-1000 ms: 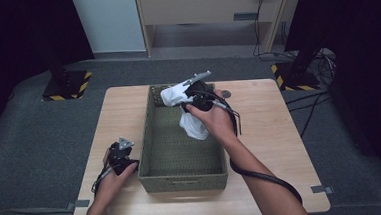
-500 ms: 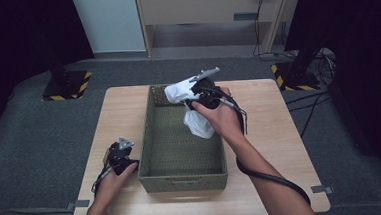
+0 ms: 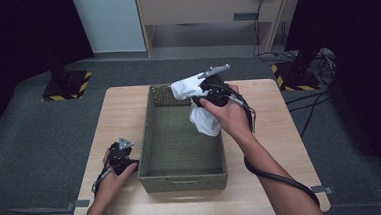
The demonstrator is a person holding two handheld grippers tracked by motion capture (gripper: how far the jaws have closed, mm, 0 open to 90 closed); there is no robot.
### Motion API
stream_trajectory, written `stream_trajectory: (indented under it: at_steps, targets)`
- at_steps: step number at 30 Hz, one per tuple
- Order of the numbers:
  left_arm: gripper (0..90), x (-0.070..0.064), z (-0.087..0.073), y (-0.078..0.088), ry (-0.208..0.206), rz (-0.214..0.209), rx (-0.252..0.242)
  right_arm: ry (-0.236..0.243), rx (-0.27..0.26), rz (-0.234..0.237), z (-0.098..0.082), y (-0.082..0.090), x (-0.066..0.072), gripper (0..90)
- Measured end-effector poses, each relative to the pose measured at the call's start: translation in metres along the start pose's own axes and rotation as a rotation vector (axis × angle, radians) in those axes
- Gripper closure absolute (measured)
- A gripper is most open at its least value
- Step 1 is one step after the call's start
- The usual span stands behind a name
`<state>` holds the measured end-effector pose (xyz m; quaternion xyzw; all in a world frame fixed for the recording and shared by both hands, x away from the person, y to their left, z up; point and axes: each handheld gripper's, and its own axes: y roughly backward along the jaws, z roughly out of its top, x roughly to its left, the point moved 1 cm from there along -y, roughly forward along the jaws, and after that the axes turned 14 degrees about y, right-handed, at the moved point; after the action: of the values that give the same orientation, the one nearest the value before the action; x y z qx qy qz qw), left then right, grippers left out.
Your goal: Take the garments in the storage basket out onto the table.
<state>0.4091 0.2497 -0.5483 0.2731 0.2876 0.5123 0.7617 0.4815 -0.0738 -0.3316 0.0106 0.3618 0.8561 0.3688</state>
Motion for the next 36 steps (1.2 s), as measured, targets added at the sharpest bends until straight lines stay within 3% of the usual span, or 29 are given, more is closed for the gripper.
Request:
stream_trajectory:
  at_steps: [14, 23, 36]
  targets:
    - [0.0, 0.000, 0.000, 0.000, 0.000, 0.000, 0.000, 0.011, -0.018, -0.001, -0.005, 0.013, 0.003, 51.9]
    - [0.0, 0.000, 0.000, 0.000, 0.000, -0.001, -0.001, 0.017, -0.036, -0.006, -0.011, 0.031, 0.000, 51.9]
    - [0.0, 0.000, 0.000, 0.000, 0.003, 0.000, -0.001, -0.019, -0.054, -0.004, -0.034, 0.039, -0.010, 51.9]
